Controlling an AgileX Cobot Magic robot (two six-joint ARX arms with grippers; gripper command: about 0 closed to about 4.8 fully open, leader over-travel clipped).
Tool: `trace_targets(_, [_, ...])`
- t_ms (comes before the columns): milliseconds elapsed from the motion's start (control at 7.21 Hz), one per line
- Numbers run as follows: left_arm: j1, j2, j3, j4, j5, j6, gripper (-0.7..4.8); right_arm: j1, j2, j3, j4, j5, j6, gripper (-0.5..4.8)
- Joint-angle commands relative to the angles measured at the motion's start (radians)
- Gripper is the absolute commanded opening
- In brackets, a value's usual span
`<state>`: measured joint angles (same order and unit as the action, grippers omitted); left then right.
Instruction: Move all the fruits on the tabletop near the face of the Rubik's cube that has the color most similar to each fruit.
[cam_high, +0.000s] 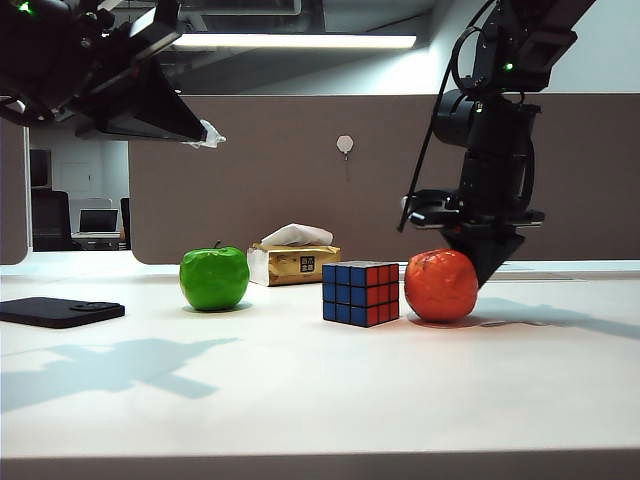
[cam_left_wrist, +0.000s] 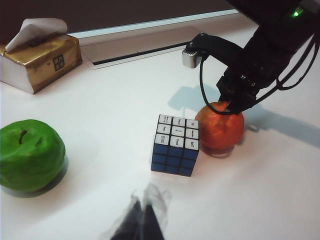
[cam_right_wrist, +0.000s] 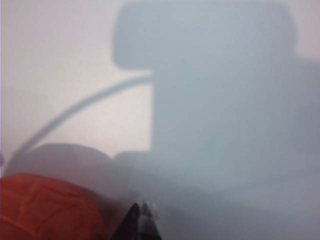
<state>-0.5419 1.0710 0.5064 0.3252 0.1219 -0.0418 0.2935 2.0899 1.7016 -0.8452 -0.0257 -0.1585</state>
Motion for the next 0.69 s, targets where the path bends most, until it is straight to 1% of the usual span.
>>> trace_targets(139, [0.000,-0.002,0.004,0.014,0.006,0.000,-0.05,0.001,-0.057,0.005,-0.058,-0.112,0.001,-0.01])
trace_targets(277, [0.000,-0.002,0.004,0.014,0.006,0.000,-0.05,0.002,-0.057,0.005,-0.064,-0.124,0.001,-0.01])
trace_targets(416, [0.000,-0.002,0.004,0.014,0.006,0.000,-0.05,0.003,-0.057,0.005,-0.077,-0.169,0.001,-0.01])
trace_targets(555, [0.000,-0.002,0.004,0.014,0.006,-0.021,-0.05,0.007,-0.057,0.005,-0.120,-0.181,0.001,-0.01])
trace_targets(694, [0.000,-0.002,0.004,0.014,0.010,-0.022,-0.05,0.007,-0.057,0.005,-0.151,-0.198,0.001,-0.01])
